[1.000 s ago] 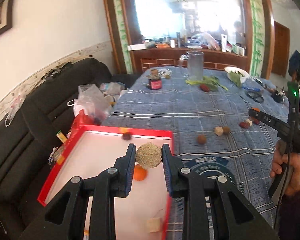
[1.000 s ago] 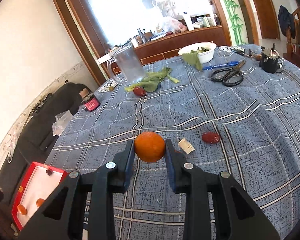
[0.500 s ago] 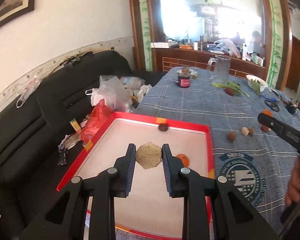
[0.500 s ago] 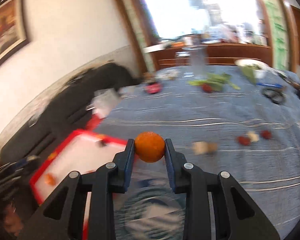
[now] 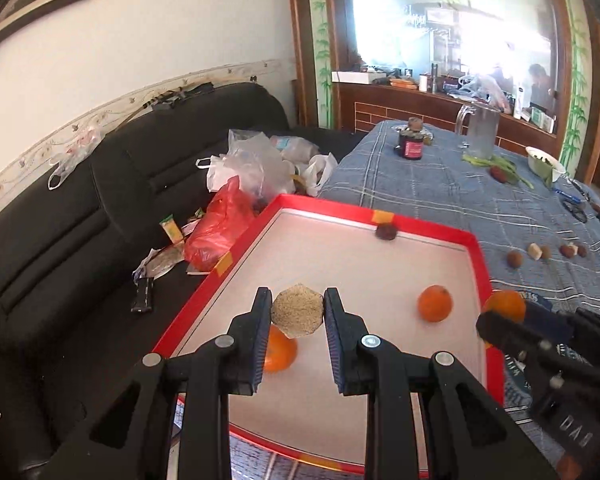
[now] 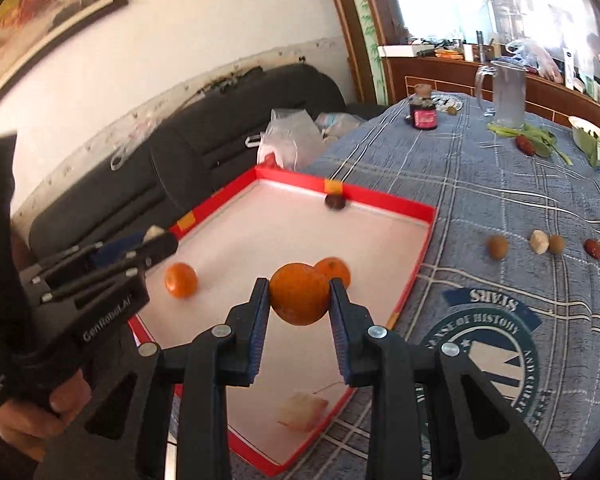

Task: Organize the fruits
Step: 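Open the right tool over the tray to drop the orange while the left tool drops the biscuit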

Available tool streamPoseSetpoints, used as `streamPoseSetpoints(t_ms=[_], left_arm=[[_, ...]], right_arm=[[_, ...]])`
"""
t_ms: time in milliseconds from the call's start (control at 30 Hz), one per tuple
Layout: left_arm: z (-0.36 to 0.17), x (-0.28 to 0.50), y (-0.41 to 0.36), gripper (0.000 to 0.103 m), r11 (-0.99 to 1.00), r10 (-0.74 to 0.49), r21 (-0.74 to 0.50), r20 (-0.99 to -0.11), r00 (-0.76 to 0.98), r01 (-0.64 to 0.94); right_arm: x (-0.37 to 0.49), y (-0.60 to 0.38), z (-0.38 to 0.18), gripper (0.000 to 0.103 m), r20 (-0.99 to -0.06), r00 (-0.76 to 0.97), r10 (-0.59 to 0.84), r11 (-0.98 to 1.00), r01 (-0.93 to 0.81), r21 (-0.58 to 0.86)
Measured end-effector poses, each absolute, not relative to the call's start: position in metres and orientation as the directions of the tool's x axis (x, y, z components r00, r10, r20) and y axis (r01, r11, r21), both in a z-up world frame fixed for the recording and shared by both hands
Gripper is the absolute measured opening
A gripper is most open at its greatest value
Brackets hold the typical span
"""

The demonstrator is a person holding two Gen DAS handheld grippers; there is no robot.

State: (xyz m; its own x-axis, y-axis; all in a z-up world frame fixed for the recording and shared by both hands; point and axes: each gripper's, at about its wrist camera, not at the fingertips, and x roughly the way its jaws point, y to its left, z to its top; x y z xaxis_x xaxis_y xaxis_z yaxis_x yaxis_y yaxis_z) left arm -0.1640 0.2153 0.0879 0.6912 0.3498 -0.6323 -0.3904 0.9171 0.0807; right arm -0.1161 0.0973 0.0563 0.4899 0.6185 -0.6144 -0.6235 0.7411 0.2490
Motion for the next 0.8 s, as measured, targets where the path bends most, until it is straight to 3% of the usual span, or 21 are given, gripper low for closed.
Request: streamPoseSetpoints(t_ms=[733, 800], left_arm=[[0.054, -0.136, 0.224, 0.026, 0.926, 0.345, 0.129, -0.676, 0.651, -0.356], [0.053, -0.135, 0.224, 0.032, 0.929, 0.338, 0.135, -0.684, 0.646, -0.344]], right_arm=[[-0.125, 0.124, 0.015, 0.032, -0.733, 0.464, 0.498, 0.776, -0.616, 0.138], [-0.125, 0.123, 0.014, 0.032, -0.733, 0.459, 0.502, 0.771, -0.621, 0.139]])
